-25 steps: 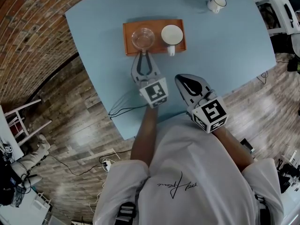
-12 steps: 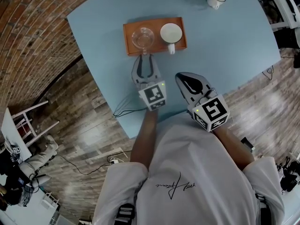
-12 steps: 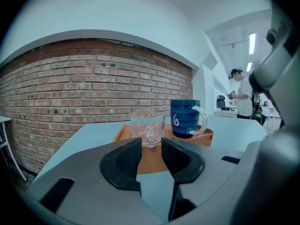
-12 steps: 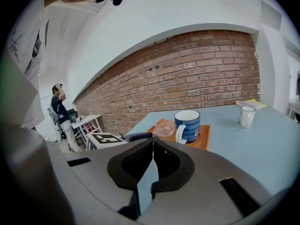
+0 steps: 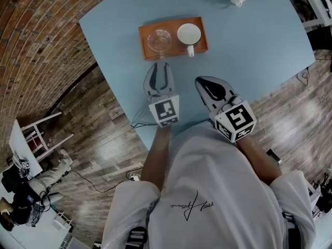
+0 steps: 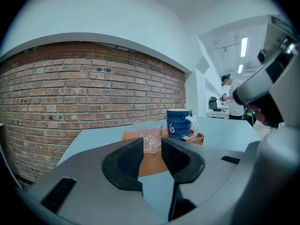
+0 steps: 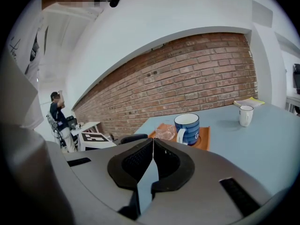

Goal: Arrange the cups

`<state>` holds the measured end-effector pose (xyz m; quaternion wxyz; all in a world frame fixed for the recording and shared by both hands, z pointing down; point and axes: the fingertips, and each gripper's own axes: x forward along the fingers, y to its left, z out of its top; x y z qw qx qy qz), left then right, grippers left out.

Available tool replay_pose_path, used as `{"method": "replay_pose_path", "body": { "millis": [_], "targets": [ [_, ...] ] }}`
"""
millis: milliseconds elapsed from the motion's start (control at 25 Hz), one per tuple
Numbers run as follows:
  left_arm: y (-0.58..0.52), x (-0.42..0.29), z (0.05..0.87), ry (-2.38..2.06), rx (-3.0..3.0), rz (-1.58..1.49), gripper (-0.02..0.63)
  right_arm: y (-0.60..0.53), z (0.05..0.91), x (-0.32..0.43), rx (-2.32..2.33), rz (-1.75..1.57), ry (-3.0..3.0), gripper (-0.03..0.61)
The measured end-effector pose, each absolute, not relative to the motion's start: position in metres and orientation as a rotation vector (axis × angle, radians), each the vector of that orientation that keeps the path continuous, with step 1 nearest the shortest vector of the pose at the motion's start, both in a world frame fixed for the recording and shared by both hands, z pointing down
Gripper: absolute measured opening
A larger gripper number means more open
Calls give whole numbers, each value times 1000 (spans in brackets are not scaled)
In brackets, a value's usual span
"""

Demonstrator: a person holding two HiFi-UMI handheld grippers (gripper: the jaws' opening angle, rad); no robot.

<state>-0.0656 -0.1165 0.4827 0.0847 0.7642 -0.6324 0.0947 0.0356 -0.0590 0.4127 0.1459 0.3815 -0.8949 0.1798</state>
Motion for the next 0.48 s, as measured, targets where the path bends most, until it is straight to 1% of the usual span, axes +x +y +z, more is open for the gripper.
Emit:
{"method": "replay_pose_path", "body": {
  "millis": [200,320,480],
  "targets": [
    [-110,-66,458,-1865,2333,204,110,-62,404,41,1135,529,-2599,23],
    [-104,-64,437,-1843,2357,137,79,-62,394,43,1146,544,-2630,23],
    [-94,-59,417,-1826,2379,98,54,-58,386,45,1154,509,-2643,23]
  ]
}}
